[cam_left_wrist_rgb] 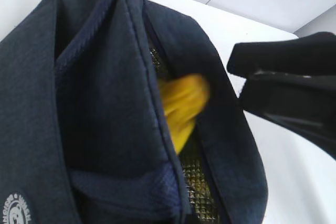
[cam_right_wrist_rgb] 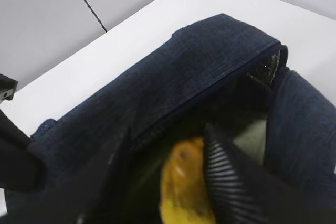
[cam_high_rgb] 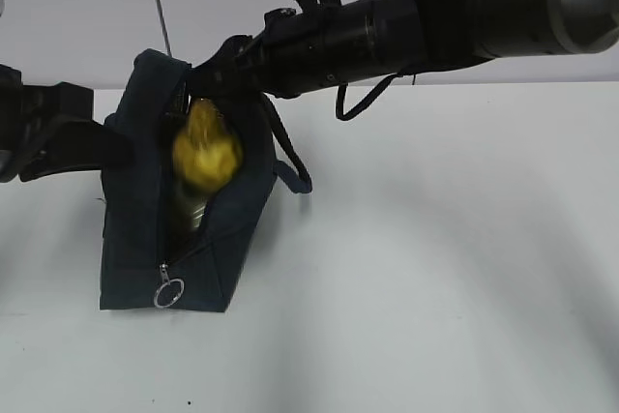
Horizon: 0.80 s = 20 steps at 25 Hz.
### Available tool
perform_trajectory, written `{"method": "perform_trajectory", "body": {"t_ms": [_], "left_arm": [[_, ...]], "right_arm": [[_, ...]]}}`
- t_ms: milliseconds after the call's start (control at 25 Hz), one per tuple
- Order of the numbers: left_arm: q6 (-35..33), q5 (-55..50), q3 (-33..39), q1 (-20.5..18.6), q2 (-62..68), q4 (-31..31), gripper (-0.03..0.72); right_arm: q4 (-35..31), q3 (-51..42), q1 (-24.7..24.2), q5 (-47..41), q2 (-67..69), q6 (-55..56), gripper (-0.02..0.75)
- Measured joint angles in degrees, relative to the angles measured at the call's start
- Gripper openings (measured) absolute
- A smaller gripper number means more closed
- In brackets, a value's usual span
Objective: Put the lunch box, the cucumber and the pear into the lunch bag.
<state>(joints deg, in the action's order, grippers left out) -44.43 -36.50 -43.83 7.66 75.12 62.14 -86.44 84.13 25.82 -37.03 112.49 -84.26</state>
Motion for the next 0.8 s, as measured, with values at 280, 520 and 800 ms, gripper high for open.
{"method": "perform_trajectory", "body": {"t_ms": [280,520,800], "left_arm": [[0.00,0.31,0.00,0.00,0.00,0.00,-0.015],[0.00,0.31,0.00,0.00,0.00,0.00,-0.015],[0.00,0.31,0.00,0.00,0.00,0.00,-0.015]], "right_arm": [[12.63,2.53,0.00,1.91,-0.43,13.69,0.526],[35.36,4.84,-0.34,0.89,-2.31,40.50,0.519],[44.95,6.52,-0.34,-3.01,0.04,54.09,0.517]]}}
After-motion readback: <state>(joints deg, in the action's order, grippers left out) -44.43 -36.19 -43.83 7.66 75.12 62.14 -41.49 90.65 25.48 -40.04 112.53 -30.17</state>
